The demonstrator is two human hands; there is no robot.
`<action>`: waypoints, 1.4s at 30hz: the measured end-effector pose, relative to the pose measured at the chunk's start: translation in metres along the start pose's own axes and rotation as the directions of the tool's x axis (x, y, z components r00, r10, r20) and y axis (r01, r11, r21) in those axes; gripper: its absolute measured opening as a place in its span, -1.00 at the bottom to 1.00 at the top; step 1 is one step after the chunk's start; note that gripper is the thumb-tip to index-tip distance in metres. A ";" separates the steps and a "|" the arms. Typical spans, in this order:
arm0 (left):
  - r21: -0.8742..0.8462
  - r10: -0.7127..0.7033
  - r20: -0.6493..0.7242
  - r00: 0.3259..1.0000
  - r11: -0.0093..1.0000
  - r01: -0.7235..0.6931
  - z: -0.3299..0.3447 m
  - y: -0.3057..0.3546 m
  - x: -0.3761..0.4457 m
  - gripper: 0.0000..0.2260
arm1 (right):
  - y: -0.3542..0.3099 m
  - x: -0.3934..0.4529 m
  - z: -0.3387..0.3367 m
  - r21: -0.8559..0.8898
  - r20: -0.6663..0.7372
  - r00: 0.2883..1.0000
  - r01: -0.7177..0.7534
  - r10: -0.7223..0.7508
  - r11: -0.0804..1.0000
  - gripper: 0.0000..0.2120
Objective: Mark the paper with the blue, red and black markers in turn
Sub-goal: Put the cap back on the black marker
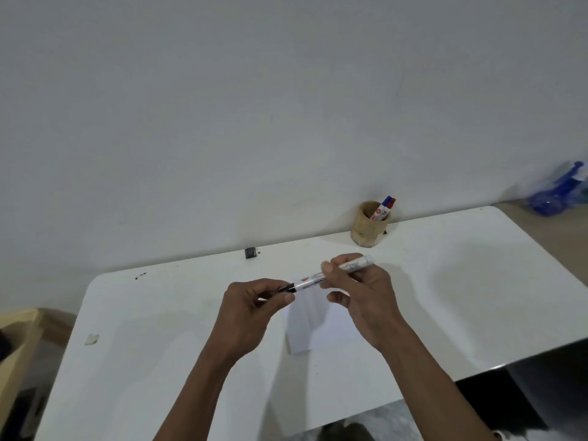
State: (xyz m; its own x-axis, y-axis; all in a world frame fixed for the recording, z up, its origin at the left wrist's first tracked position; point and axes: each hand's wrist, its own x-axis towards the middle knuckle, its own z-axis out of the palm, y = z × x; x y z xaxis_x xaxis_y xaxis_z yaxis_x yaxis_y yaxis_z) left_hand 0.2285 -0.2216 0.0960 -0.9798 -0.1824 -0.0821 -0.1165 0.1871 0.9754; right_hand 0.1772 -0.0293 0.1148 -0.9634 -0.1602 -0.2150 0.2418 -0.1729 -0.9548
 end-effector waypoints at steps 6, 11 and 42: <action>-0.227 0.005 0.075 0.997 0.974 0.012 0.015 0.013 0.019 -0.90 | -0.023 0.006 -0.045 -0.397 0.106 0.991 0.122 -0.086 0.910 -0.81; -0.212 0.039 0.135 0.990 0.977 -0.009 0.056 0.039 0.048 -0.85 | -0.020 0.017 -0.066 -0.603 0.170 0.974 0.221 -0.148 0.766 -0.87; 0.271 -0.071 -0.020 0.997 0.960 0.074 0.250 0.006 0.230 -0.39 | -0.005 0.222 -0.177 -0.596 -0.160 0.832 0.347 -0.531 0.724 -0.53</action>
State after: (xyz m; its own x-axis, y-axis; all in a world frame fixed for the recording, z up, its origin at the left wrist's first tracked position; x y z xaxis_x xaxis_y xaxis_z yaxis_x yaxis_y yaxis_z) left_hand -0.0383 -0.0208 0.0323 -0.9656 -0.2143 -0.1471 -0.2281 0.4274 0.8748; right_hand -0.0586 0.1084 0.0350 -0.9487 0.1139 0.2948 -0.2282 0.3985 -0.8883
